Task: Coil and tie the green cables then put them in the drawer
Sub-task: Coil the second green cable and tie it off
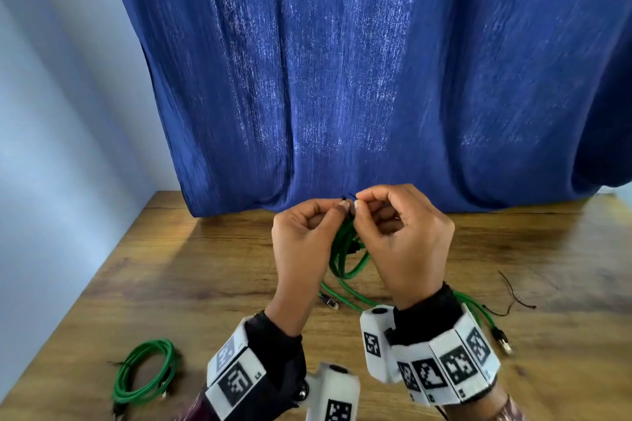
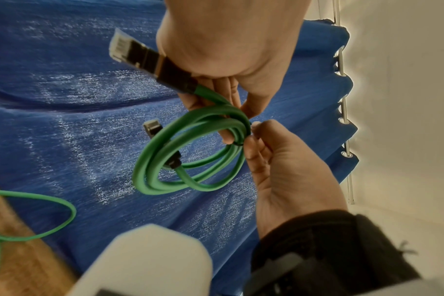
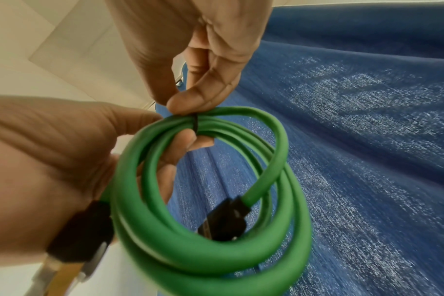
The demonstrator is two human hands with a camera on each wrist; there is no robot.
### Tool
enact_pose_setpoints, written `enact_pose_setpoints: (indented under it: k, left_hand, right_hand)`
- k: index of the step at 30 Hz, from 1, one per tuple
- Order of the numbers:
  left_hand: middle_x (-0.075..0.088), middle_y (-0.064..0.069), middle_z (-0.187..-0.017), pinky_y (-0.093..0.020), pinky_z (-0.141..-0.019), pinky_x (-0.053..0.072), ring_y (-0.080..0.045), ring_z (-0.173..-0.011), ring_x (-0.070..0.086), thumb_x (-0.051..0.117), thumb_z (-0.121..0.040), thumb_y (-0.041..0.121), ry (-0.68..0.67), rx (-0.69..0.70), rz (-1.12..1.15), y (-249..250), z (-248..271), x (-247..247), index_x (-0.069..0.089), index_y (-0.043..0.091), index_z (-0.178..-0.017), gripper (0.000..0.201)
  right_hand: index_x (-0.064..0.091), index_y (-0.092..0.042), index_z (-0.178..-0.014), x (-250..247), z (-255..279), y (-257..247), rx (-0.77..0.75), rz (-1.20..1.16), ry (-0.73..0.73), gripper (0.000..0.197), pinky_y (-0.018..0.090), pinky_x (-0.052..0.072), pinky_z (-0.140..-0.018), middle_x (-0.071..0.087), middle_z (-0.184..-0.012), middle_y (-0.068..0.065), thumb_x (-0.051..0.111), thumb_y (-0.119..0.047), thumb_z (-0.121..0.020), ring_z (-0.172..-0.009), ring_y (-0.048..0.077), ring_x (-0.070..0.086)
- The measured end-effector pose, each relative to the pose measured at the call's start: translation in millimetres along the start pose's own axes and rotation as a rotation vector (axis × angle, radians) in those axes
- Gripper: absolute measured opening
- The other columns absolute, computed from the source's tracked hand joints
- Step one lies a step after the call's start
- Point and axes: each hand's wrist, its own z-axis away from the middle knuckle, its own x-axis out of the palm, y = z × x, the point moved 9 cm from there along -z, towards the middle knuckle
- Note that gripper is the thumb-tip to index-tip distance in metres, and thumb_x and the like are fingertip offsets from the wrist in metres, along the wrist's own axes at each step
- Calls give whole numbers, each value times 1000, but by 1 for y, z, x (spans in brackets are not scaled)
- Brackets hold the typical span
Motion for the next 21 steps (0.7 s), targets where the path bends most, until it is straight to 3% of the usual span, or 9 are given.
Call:
enact_pose_setpoints:
  k: [8, 12, 16, 21]
  left_hand:
    - [72, 2, -64, -13, -53, 48, -3, -56, 65, 70, -78, 7, 64, 105, -156, 13, 18, 11, 74, 14, -73, 10]
    - [72, 4, -64, -13, -53, 48, -3, -56, 66, 71, -77, 8, 97, 141, -199, 15, 29, 15, 74, 15, -73, 9]
    - [68, 17, -57, -9, -52, 45, 2, -55, 64, 71, -77, 6, 123, 165, -229, 17, 38, 19, 73, 19, -70, 15]
    - [68, 16, -58, -9, -53, 46, 1, -56, 64, 71, -77, 6, 142, 156, -230, 15, 44, 22, 73, 18, -70, 14]
  right_hand:
    - [69, -7, -71, -16, 0, 4, -14, -21, -33, 3, 5, 45, -54, 65, -72, 0, 70, -8, -74, -60, 6, 57]
    - [69, -8, -71, -22, 4, 8, -11, -42, -55, 4, 11, 48, -52, 65, -72, -1, 70, -10, -74, -58, 7, 57]
    - [69, -7, -71, -30, 8, 9, -26, -57, -58, 4, 12, 48, -53, 65, -71, 0, 70, -10, -74, -59, 7, 57]
    - [68, -7, -71, -36, 10, 9, -43, -69, -76, 4, 10, 47, -53, 65, -71, 0, 70, -8, -75, -59, 7, 57]
